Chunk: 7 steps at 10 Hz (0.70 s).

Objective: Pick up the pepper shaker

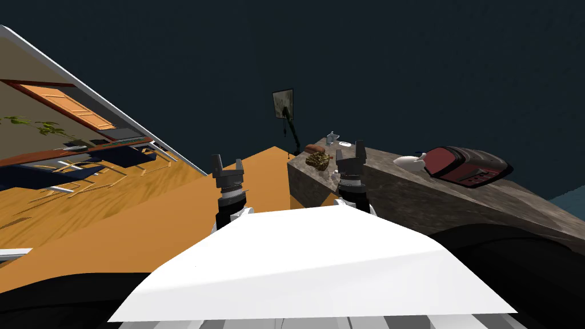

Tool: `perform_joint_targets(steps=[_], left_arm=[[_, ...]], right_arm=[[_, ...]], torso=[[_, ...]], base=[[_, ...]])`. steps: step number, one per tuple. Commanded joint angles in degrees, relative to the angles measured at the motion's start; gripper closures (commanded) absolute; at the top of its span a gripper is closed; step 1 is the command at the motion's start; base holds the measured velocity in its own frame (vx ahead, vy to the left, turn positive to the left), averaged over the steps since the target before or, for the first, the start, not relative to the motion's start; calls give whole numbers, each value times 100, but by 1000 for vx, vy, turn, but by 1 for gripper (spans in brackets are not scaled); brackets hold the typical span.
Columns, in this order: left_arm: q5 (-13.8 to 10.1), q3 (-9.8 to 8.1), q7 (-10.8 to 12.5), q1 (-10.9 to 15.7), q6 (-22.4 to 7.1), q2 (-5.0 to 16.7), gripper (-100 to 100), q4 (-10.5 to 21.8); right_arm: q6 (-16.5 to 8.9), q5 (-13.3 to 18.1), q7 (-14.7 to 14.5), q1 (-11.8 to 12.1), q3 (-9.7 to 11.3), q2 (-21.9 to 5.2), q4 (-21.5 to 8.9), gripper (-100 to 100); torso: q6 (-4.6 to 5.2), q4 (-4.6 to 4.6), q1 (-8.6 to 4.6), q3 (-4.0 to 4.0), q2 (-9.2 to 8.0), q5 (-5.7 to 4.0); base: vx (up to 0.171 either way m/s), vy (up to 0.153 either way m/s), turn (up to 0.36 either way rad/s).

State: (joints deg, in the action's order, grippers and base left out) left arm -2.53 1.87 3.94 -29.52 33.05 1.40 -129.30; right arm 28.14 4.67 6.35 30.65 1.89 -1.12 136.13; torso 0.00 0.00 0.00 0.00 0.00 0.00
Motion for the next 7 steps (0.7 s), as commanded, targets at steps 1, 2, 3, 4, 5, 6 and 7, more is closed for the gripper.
perform_joint_targets(steps=[1,2,3,4,5,6,7], left_arm=[[0,0,0,0,0,0,0,0],[0,0,0,0,0,0,0,0],[0,0,0,1,0,0,0,0],[0,0,0,1,0,1,0,0],[0,0,0,1,0,1,0,0],[0,-1,0,1,0,1,0,0],[0,-1,0,2,0,1,0,0]], right_arm=[[-44,-49,42,-57,-17,-161,-41,-100],[-89,-99,85,-117,-35,-274,-84,-100],[-148,-162,144,-196,-58,-386,-143,-100],[-221,-239,217,-293,-87,-488,-217,-100],[-307,-326,304,-407,-122,-579,-306,-100],[-404,-424,405,-536,-163,-657,-410,-100],[-512,-529,519,-680,-210,-721,-529,-100]], torso=[[0,0,0,0,0,0],[-1,1,-8,3,-6,-1],[-1,3,-22,9,-16,-4],[-1,5,-30,14,-25,-7],[-1,6,-29,15,-27,-7],[-1,6,-38,17,-29,-8],[-1,9,-45,25,-44,-10]], base=[[-22,-20,49],[-56,-59,89],[-77,-77,92],[-76,-67,119],[-83,-96,136],[-136,-112,143],[-149,-102,172]])
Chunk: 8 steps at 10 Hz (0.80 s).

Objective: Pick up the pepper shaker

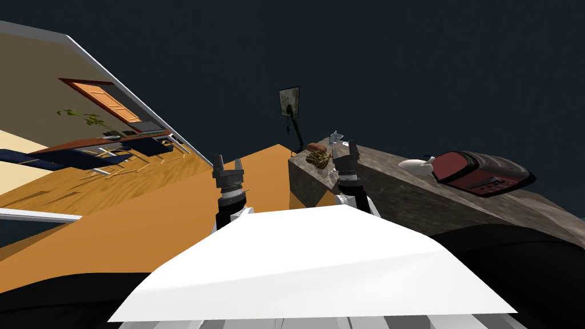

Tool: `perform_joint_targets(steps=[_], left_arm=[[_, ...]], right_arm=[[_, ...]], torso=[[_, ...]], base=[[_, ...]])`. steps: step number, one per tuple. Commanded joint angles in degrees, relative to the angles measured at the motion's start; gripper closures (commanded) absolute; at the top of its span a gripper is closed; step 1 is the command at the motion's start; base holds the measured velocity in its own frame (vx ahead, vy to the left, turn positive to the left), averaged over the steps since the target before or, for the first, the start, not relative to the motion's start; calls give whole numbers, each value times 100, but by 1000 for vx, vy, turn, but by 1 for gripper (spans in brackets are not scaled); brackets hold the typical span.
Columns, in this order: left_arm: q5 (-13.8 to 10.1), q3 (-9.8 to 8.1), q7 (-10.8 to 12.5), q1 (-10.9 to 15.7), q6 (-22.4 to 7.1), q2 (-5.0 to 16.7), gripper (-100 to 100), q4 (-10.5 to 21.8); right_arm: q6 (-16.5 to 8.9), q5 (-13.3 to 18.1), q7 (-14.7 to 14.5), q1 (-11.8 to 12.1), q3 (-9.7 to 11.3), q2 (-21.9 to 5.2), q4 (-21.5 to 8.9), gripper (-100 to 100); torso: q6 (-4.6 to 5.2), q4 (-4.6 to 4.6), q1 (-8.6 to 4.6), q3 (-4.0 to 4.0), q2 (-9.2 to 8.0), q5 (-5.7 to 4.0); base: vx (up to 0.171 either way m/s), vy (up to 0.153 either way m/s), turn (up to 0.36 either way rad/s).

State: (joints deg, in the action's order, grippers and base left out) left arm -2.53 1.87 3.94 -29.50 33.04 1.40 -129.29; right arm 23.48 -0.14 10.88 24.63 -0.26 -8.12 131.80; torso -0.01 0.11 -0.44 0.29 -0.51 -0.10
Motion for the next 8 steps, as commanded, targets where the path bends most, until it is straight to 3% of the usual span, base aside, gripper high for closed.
perform_joint_targets(steps=[1,7,8], left_arm=[[0,0,0,0,0,0,0,0],[0,-1,0,0,0,1,0,0],[0,-1,0,0,0,1,0,0]], right_arm=[[-164,-160,192,-234,-48,-72,-229,-100],[-1036,-904,1135,-1338,-481,-155,-1248,-100],[-1036,-904,1180,-1379,-481,-155,-1322,-100]], torso=[[0,0,0,0,0,0],[2,1,-27,3,-3,-6],[1,1,-22,2,-3,-6]], base=[[-122,-126,176],[-167,-143,196],[-117,-84,69]])
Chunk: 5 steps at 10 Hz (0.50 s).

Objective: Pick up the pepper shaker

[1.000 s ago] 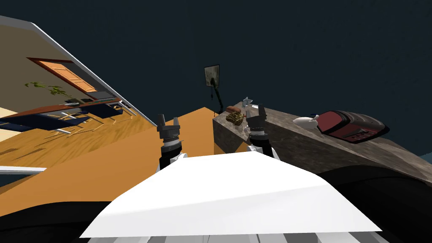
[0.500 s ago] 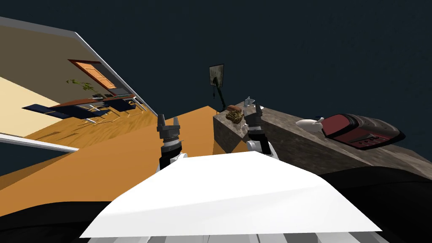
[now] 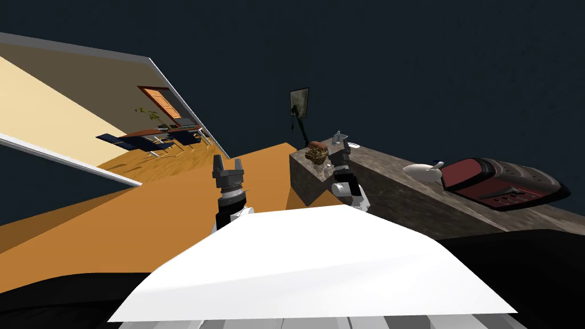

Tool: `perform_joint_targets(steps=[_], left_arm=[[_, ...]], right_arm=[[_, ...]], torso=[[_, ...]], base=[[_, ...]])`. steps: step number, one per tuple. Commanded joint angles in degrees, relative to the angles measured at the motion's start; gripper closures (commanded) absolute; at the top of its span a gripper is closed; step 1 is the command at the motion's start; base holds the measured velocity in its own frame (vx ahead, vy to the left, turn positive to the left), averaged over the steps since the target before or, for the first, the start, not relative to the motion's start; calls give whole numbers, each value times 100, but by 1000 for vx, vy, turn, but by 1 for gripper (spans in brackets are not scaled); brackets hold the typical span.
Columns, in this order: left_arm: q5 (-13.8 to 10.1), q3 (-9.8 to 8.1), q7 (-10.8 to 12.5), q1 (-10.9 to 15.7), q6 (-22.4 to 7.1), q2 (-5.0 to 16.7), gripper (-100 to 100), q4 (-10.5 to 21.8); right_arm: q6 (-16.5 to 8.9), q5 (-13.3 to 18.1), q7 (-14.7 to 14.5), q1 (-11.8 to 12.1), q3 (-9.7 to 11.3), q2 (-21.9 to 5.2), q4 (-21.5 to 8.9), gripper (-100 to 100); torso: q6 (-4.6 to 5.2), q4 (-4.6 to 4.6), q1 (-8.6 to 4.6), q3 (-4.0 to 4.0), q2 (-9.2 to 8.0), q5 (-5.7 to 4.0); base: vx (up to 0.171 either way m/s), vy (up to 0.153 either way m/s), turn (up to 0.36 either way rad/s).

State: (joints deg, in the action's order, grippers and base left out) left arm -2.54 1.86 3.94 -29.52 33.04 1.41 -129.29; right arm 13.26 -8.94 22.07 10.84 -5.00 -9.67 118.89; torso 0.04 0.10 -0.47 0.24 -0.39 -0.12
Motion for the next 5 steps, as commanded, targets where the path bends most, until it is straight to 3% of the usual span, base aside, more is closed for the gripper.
perform_joint_targets(steps=[1,2,3,4,5], left_arm=[[0,0,0,0,0,0,0,0],[0,0,0,0,0,0,0,0],[0,0,0,1,0,0,0,0],[0,0,0,0,0,0,0,0],[0,0,0,0,0,0,0,0]], right_arm=[[-179,-149,259,-218,-97,5,-259,-100],[-348,-270,430,-415,-190,10,-421,-100],[-348,-270,467,-440,-190,10,-501,-100],[-521,-388,682,-666,-287,15,-681,-100],[-521,-388,682,-666,-287,15,-755,-100]], torso=[[0,0,0,0,0,0],[-3,-3,7,-6,10,3],[-4,-2,2,-4,4,2],[0,-3,4,-7,12,1],[-3,-3,4,-8,12,2]], base=[[-95,-69,111],[-132,-95,209],[-102,-83,81],[-108,-78,138],[-85,-54,61]])
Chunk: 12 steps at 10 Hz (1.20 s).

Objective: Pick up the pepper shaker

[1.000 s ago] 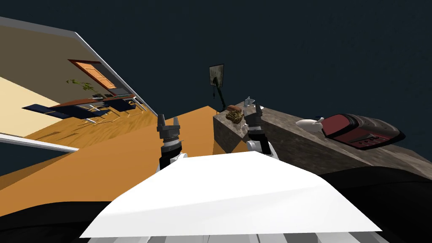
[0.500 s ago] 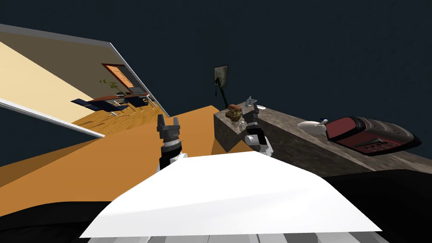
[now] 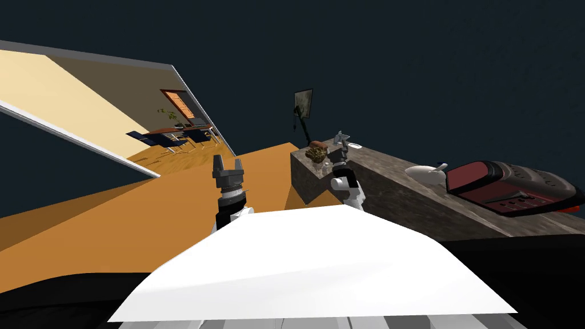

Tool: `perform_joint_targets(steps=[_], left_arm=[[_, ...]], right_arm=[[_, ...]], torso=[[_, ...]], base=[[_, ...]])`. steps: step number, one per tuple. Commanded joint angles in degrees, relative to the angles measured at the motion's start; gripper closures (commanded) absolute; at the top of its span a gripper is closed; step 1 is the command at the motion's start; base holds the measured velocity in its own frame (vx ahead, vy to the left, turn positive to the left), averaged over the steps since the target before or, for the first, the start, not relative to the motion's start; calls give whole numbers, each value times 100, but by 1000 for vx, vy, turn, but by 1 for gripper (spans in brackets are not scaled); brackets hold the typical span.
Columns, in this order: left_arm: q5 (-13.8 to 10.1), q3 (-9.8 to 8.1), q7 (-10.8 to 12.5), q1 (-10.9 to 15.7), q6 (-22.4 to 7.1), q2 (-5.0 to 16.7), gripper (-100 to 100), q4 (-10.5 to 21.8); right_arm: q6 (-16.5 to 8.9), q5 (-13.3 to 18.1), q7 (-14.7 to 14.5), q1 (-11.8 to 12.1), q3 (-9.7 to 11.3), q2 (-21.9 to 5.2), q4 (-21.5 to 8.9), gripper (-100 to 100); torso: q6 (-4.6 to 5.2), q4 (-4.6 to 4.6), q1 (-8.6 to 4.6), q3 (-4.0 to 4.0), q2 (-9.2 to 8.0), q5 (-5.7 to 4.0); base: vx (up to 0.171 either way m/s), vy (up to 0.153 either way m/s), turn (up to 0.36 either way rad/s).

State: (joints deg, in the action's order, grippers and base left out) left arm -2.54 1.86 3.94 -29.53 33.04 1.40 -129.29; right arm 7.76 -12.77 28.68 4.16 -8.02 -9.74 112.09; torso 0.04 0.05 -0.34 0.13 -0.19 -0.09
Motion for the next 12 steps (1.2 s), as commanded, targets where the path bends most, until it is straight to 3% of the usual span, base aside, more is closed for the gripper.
perform_joint_targets(steps=[1,2,3,4,5,6,7,8,9,10,11,12], left_arm=[[0,0,0,0,0,0,0,0],[0,0,0,0,0,0,0,0],[0,0,0,1,0,0,0,0],[0,0,0,0,0,0,0,0],[0,0,0,1,0,0,0,0],[0,0,0,0,0,0,0,0],[0,0,0,0,0,0,0,0],[0,0,0,0,0,0,0,0],[0,0,0,0,0,0,0,0],[0,0,0,-1,0,0,0,0],[0,0,0,0,0,0,0,0],[0,0,0,-1,0,0,0,0]], right_arm=[[-147,-117,243,-228,-86,28,-286,-100],[-325,-225,397,-458,-191,33,-489,-100],[-325,-225,473,-460,-191,33,-618,-100],[-504,-325,698,-693,-299,39,-792,-100],[-504,-325,708,-693,-299,39,-907,-100],[-683,-420,948,-927,-410,44,-1136,-100],[-683,-420,948,-927,-410,44,-1206,-100],[-861,-506,1175,-1159,-525,50,-1402,-100],[-861,-506,1193,-1159,-525,50,-1513,-100],[-1039,-585,1414,-1389,-642,56,-1680,-100],[-1039,-585,1441,-1389,-642,56,-1828,-100],[-1215,-656,1672,-1615,-761,61,-2015,-100]], torso=[[0,0,0,0,0,0],[-3,-1,-1,-4,6,1],[-3,0,-7,0,-2,0],[1,0,1,1,-3,0],[-2,1,3,4,-7,2],[1,0,1,1,-1,1],[-2,0,2,-1,2,1],[1,-2,4,-5,10,1],[-1,-3,4,-7,13,2],[1,-4,3,-10,17,1],[0,-3,2,-8,13,1],[1,-3,2,-8,14,1]], base=[[-73,-58,102],[-110,-78,197],[-100,-53,77],[-121,-45,118],[-92,-52,55],[-86,-52,98],[-66,-43,58],[-60,-43,110],[-51,-47,55],[-68,-47,86],[-65,-46,48],[-73,-50,87]])
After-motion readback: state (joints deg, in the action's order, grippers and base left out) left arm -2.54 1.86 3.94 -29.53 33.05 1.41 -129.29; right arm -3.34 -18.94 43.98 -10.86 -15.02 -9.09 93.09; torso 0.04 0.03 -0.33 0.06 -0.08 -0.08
